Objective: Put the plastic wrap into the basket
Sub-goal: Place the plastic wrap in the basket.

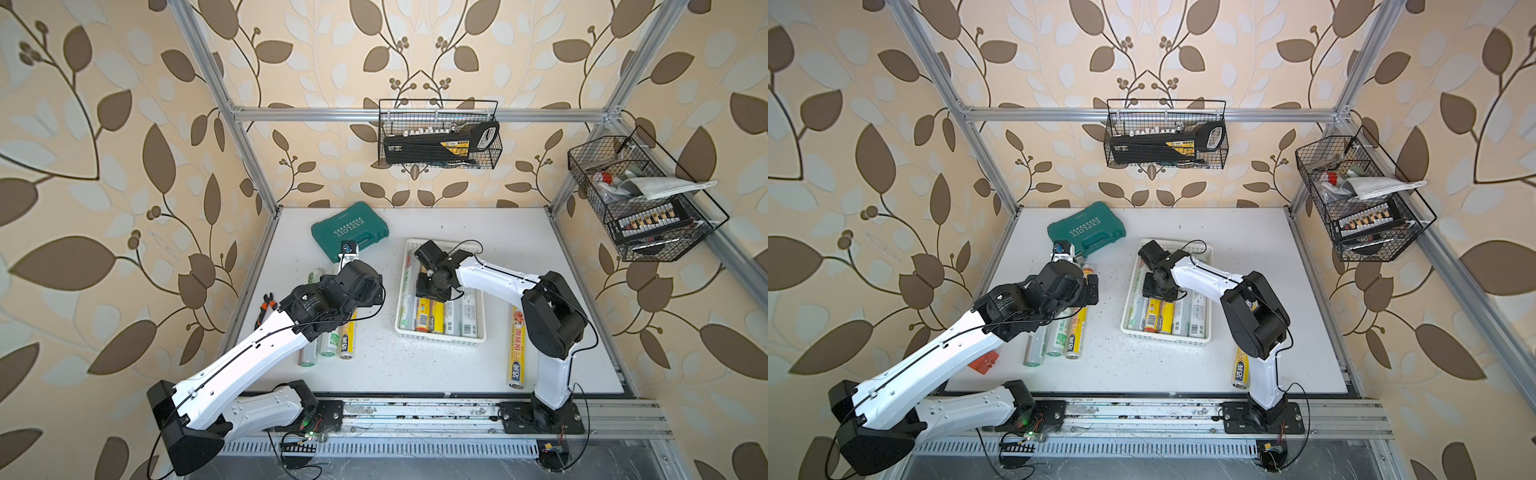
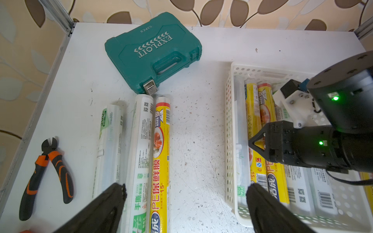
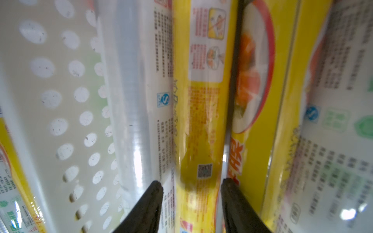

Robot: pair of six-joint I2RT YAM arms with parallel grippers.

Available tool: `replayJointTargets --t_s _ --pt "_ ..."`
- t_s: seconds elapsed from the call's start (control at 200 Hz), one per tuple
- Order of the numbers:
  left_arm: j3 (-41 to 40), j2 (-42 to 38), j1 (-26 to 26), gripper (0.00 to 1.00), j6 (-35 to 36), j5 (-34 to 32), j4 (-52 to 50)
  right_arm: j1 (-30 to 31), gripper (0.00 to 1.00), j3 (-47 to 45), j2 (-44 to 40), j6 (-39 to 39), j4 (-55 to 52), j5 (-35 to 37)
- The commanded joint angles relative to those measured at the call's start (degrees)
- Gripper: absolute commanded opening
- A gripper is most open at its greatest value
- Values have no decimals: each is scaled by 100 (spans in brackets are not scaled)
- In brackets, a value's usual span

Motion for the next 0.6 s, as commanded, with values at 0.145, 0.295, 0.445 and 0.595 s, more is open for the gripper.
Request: replayJointTargets --t_s 0.145,0.295,0.445,0.595 --pt "-36 -7 -16 99 80 -36 107 41 50 100 137 -74 -221 159" --pt "-48 9 -16 99 78 -31 107 39 51 136 94 -126 -311 233" --pt "-38 9 -16 99 75 -55 107 37 51 169 -14 -230 -426 353" --pt "-36 18 -16 99 84 -88 117 36 51 140 -234 -351 -501 529"
